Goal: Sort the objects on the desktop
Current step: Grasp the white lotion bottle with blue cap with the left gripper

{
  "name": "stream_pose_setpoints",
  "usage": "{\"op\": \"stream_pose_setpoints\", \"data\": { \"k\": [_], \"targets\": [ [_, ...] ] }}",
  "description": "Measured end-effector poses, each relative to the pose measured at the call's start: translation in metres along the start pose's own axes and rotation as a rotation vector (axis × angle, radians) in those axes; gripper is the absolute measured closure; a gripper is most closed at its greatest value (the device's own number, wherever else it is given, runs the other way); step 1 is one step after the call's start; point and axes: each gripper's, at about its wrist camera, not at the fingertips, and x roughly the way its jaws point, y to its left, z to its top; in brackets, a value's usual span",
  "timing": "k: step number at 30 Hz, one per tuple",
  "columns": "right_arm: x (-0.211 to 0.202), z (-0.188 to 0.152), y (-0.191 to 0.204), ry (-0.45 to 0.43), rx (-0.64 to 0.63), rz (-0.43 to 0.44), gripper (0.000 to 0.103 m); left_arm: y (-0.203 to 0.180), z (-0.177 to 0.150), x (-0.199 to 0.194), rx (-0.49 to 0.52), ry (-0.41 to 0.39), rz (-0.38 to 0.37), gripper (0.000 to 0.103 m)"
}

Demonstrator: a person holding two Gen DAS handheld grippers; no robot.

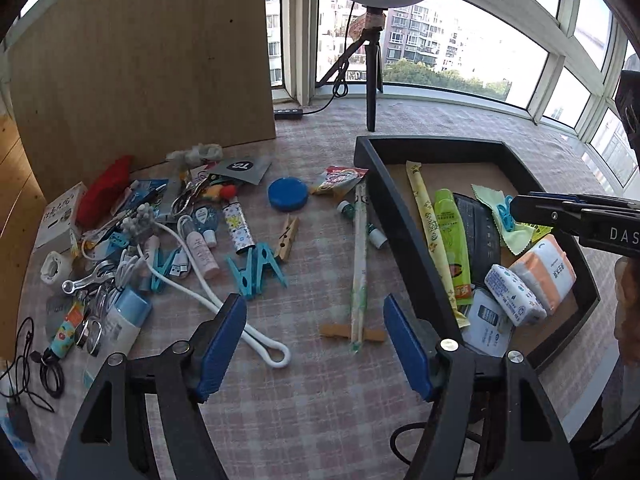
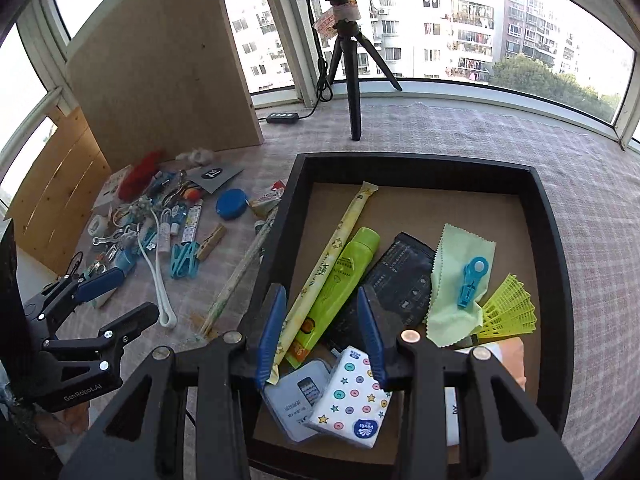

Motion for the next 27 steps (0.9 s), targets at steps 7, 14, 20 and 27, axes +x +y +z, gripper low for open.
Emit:
{"op": "stream_pose_setpoints", "data": {
  "k": [7, 14, 20, 27],
  "targets": [
    [0.022, -0.006, 0.103, 0.049, -0.124, 0.077, 0.066, 0.105, -0.060, -0.014, -0.046, 0.042, 0.081, 0.035],
    [0.065, -0.010, 0.192, 0.118, -0.182, 0.145, 0.066, 0.179, -0.104, -0.006, -0.058, 0.055, 0.102, 0.033],
    [0.112, -0.002, 0.251, 0.157, -0.270, 0.164, 0.066, 0.203, -0.119, 0.010, -0.025, 0.052, 0.092, 0.032],
    [0.167, 0.014, 0.287, 0.220, -0.313, 0.167, 0.066, 0.216, -0.117, 0.024, -0.012, 0.034, 0.033, 0.031]
  ]
}}
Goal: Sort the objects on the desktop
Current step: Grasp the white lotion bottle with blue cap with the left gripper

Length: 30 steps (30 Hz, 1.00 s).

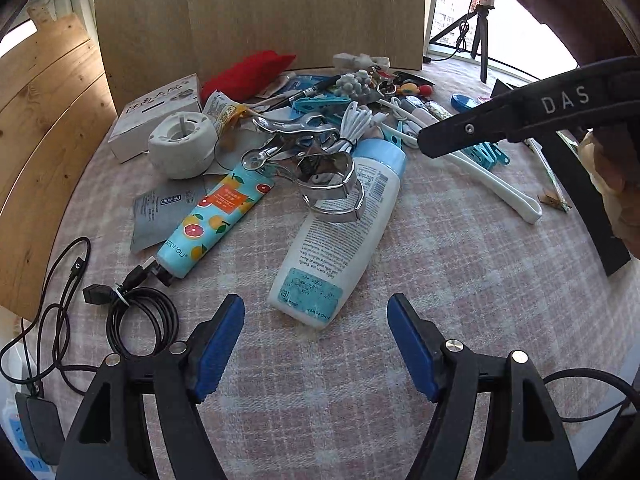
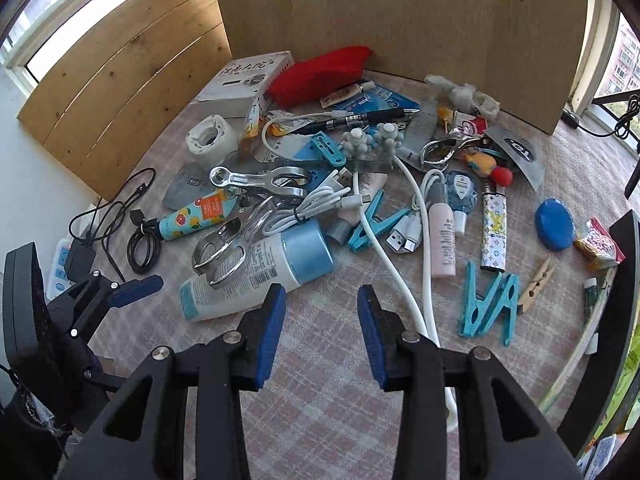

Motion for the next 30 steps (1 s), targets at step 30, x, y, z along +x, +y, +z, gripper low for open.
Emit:
{"op": "stream_pose_setpoints", "data": {
  "k": [30],
  "targets": [
    [0.059, 0.014, 0.003, 0.127, 0.168, 0.105, 0.046, -0.036, 0.004, 0.021, 0.069, -0.026, -0.121, 0.059]
  ]
}}
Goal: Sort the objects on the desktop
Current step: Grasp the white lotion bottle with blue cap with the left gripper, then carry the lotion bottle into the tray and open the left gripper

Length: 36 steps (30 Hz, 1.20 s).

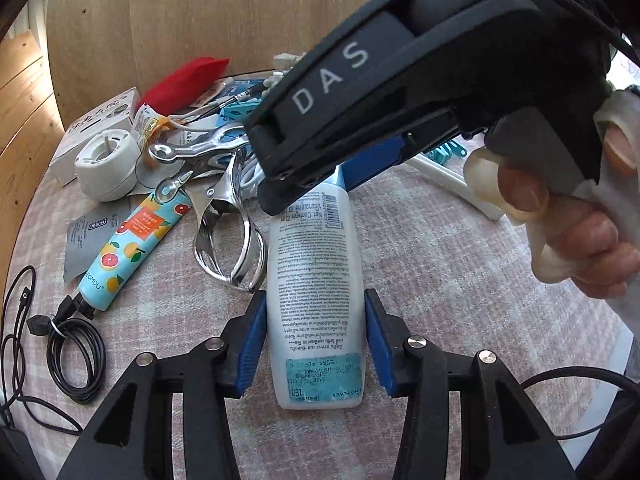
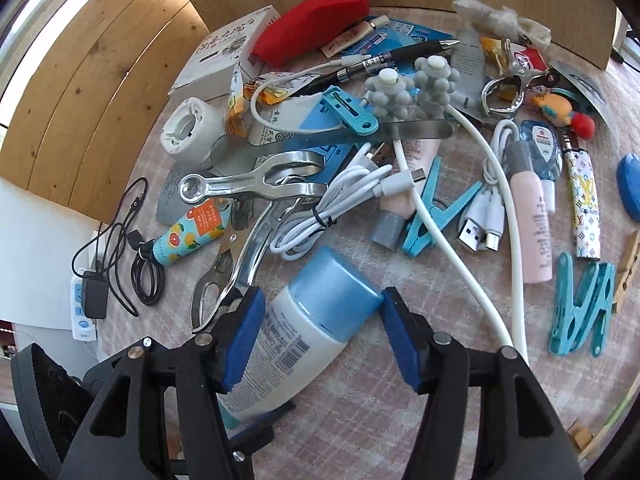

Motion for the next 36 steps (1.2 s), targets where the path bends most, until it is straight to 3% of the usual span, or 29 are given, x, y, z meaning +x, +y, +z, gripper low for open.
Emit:
{"op": "stream_pose_setpoints", "data": {
  "k": [7, 15, 22, 36],
  "targets": [
    [-0.010, -0.009, -0.014, -0.013, 0.126, 0.059, 0.058, -0.003, -0.008, -0.008, -0.035, 0.000, -0.041, 0.059],
    [-0.038, -0.024, -0.022, -0.046, 0.108, 0.071, 0.059, -0.034, 0.005, -0.022, -0.031, -0.020, -0.035, 0.059],
    [-0.093, -0.034, -0.058, -0.115, 0.098, 0.079, 0.059, -0.077, 0.033, -0.034, 0.015, -0.059, -0.014, 0.059],
    [-0.217, -0.080, -0.214, -0.234, 0.189, -0.001, 0.059, -0.251, 0.110, -0.013, 0.126, -0.099, -0.101, 0.059]
  ]
}}
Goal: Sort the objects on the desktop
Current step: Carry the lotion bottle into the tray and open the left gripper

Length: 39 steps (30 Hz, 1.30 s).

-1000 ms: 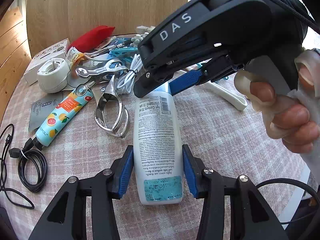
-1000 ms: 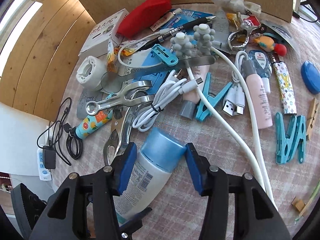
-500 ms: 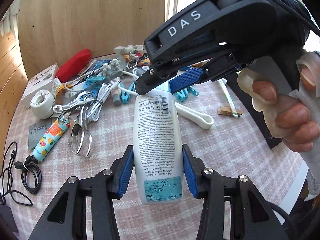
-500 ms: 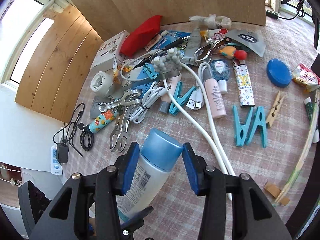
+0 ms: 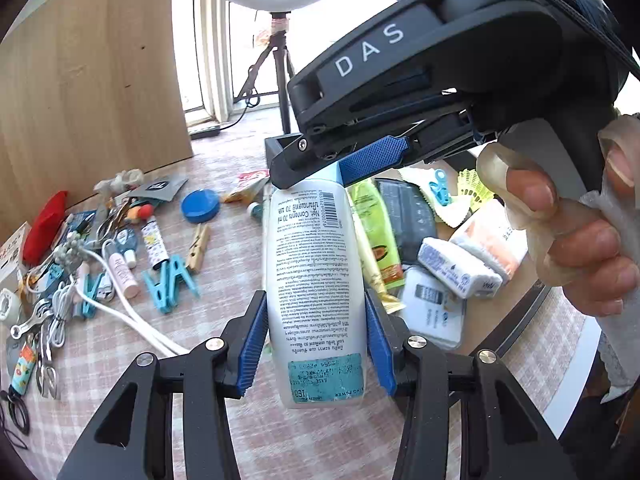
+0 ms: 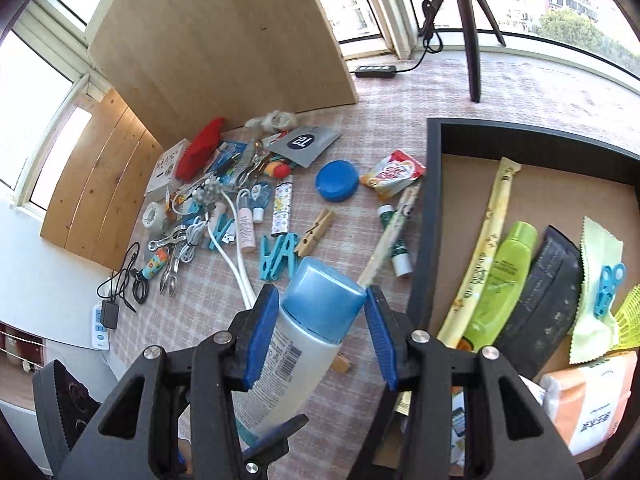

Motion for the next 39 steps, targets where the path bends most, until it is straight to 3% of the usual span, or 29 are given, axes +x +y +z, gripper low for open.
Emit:
{"op": "stream_pose_setpoints", "data": {
  "k": [6, 10, 16, 28, 39],
  "targets": [
    [-0.038, -0.001, -0.059, -0.039, 0.052, -0.033, 0.059, -0.054, 0.028, 0.019, 0.052, -0.002, -0.029, 0.059],
    [-0.057, -0.005, -0.085, -0.064, 0.078, -0.064, 0.058, -0.082, 0.039, 0.025, 0.078, 0.007, 0.001, 0.056],
    [-0.072, -0.014, -0.108, -0.093, 0.085, -0.106, 0.057, -0.094, 0.043, 0.023, 0.073, 0.007, 0.018, 0.049],
    [-0.073, -0.022, -0.096, -0.107, 0.024, -0.098, 0.057, -0.076, 0.033, 0.018, 0.034, 0.022, 0.072, 0.049],
    [-0.054, -0.033, -0.046, -0.148, -0.096, -0.075, 0.053, -0.012, 0.003, -0.001, -0.069, 0.064, 0.148, 0.049]
  ]
}}
